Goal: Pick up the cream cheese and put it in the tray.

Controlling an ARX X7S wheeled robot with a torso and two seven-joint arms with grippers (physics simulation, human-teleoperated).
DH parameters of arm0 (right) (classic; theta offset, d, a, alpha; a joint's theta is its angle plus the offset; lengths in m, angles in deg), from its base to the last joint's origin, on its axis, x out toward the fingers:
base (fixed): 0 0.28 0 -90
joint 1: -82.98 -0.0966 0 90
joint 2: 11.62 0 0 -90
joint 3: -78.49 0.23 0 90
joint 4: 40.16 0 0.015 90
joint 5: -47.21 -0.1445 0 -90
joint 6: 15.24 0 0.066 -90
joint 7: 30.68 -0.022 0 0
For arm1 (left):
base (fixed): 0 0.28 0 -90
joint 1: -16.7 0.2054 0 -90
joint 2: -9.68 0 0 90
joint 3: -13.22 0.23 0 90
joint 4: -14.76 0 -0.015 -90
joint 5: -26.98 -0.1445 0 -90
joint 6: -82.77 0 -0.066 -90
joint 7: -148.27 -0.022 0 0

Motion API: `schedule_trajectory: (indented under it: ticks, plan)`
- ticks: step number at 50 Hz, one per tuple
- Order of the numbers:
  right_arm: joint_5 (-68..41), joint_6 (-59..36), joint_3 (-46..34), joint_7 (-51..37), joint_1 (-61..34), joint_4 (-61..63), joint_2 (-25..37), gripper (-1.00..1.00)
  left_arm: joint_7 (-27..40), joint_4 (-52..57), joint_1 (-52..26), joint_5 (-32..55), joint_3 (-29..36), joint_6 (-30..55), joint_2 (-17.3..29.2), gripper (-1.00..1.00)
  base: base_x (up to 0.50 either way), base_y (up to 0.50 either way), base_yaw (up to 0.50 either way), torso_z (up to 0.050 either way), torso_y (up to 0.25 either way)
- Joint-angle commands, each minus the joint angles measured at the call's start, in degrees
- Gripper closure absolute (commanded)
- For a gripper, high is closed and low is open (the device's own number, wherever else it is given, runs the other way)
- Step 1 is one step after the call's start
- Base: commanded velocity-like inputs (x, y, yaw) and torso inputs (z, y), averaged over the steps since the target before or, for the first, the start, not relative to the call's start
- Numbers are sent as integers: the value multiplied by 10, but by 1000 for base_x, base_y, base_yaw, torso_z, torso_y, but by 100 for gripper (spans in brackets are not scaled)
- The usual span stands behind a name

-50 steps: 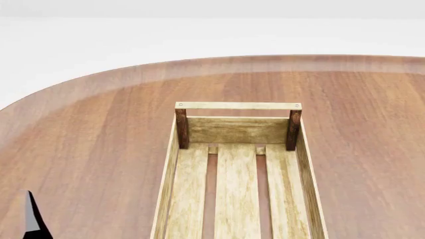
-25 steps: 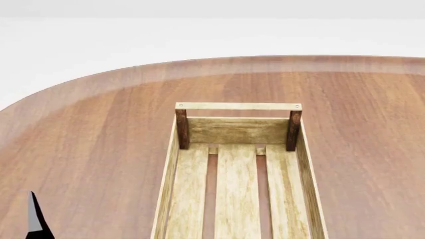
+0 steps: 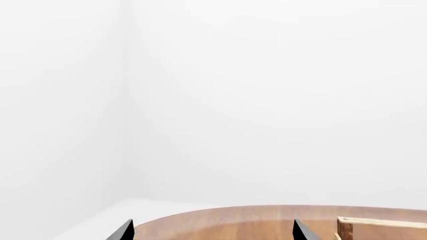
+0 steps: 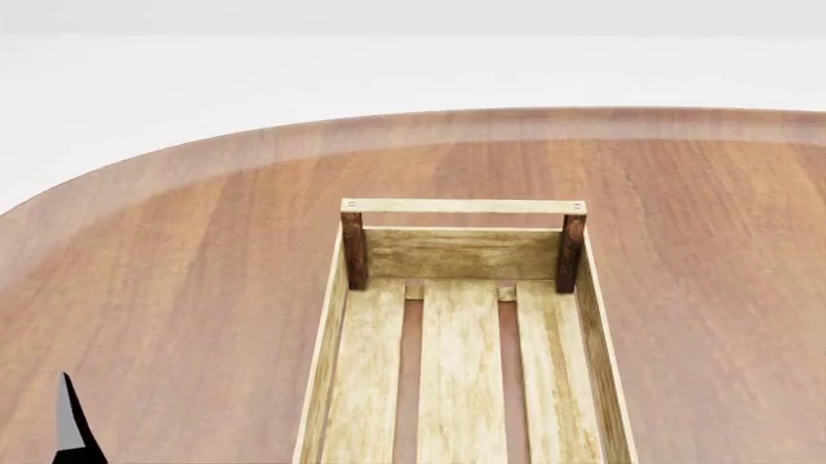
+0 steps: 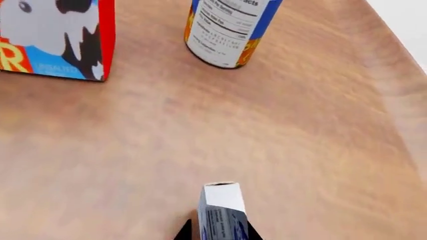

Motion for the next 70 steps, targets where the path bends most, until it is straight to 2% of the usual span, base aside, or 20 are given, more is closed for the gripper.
schedule_trajectory:
  ticks: [1, 10, 22, 40, 47, 56, 70]
  plan:
    - [-56, -61, 26, 58, 64, 115, -21, 100, 1, -2, -1, -1, 2, -2, 0, -100, 0, 0, 0, 0, 0]
    - [-94, -137, 37, 25, 151, 362, -48, 100, 3, -1, 0, 2, 1, -3, 2, -100, 0, 0, 0, 0, 0]
    - [-120, -192, 40, -2, 187, 520, -48, 100, 4, 1, -1, 5, 1, -1, 5, -100, 0, 0, 0, 0, 0]
    - [-124, -236, 21, -26, 193, 615, -33, 100, 6, 4, -2, 7, 2, 0, 7, -100, 0, 0, 0, 0, 0]
    - [-98, -256, -39, -33, 166, 651, -14, 100, 7, 1, -3, 7, 3, -2, 7, -100, 0, 0, 0, 0, 0]
    - [-96, -306, -63, -52, 126, 685, 12, 100, 7, -4, -4, 7, 4, -4, 7, -100, 0, 0, 0, 0, 0]
    - [-55, -322, -154, -45, 47, 648, 43, 100, 6, -17, -8, 7, 7, -9, 7, -100, 0, 0, 0, 0, 0]
